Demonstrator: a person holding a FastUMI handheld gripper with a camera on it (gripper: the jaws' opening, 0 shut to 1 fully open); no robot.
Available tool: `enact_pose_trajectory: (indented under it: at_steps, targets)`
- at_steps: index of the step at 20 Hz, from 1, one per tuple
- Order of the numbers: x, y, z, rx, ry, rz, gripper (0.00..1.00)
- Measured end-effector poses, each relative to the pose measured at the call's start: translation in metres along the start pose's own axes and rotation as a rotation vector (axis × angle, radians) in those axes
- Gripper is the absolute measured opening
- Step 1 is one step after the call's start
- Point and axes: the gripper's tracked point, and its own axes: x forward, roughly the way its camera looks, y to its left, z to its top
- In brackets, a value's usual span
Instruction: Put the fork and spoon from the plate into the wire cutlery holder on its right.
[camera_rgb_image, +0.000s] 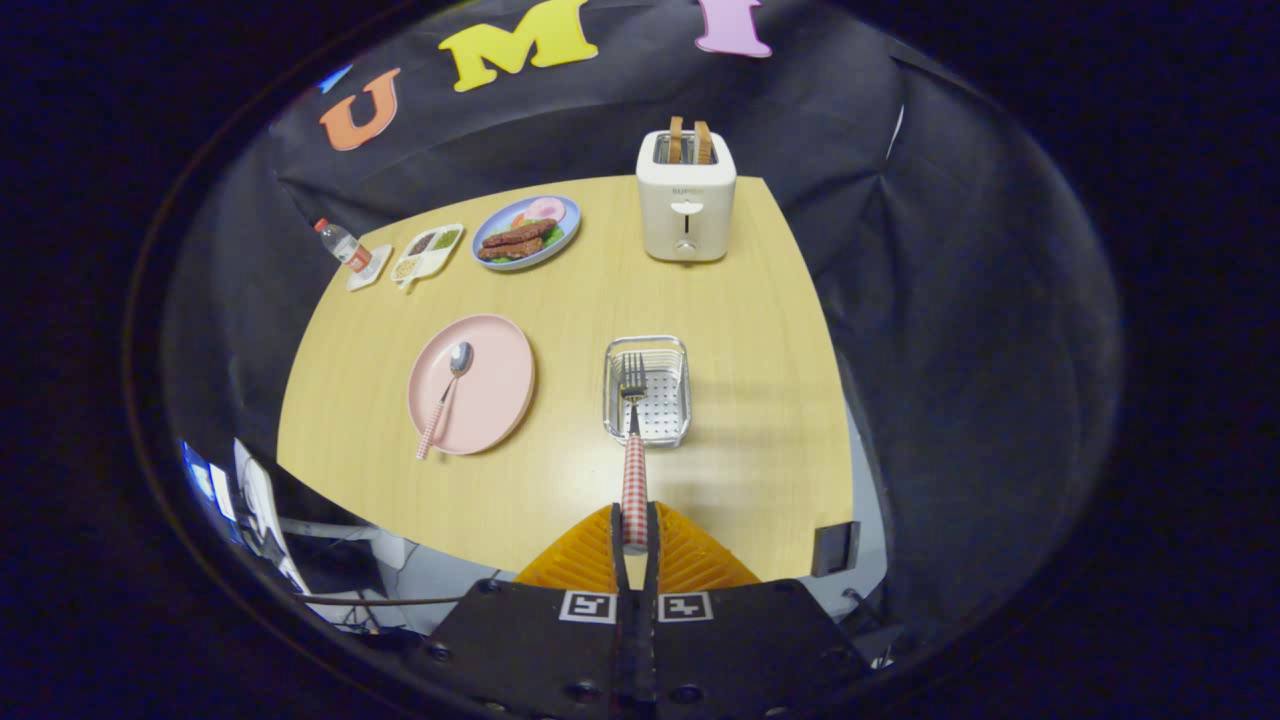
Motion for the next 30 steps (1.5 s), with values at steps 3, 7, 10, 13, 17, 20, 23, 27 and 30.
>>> enact_pose_trajectory:
  at_steps: [3, 7, 10, 13, 17, 20, 23, 27, 30]
  targets:
    - [0.008, -0.008, 0.001, 0.010, 0.046, -0.027, 0.01]
    - [0.012, -0.012, 0.004, 0.055, 0.114, -0.015, 0.01]
    - [0.020, -0.009, 0.015, 0.097, 0.173, 0.008, 0.01]
    - [0.031, -0.013, 0.022, 0.123, 0.222, 0.002, 0.02]
    - [0.045, -0.019, 0.026, 0.130, 0.262, -0.019, 0.02]
    - [0.053, -0.023, 0.027, 0.156, 0.286, -0.023, 0.02]
    - [0.057, -0.024, 0.029, 0.168, 0.263, -0.016, 0.09]
    - [0.055, -0.025, 0.037, 0.173, 0.192, -0.008, 0.50]
    - [0.047, -0.023, 0.055, 0.138, 0.063, -0.014, 0.89]
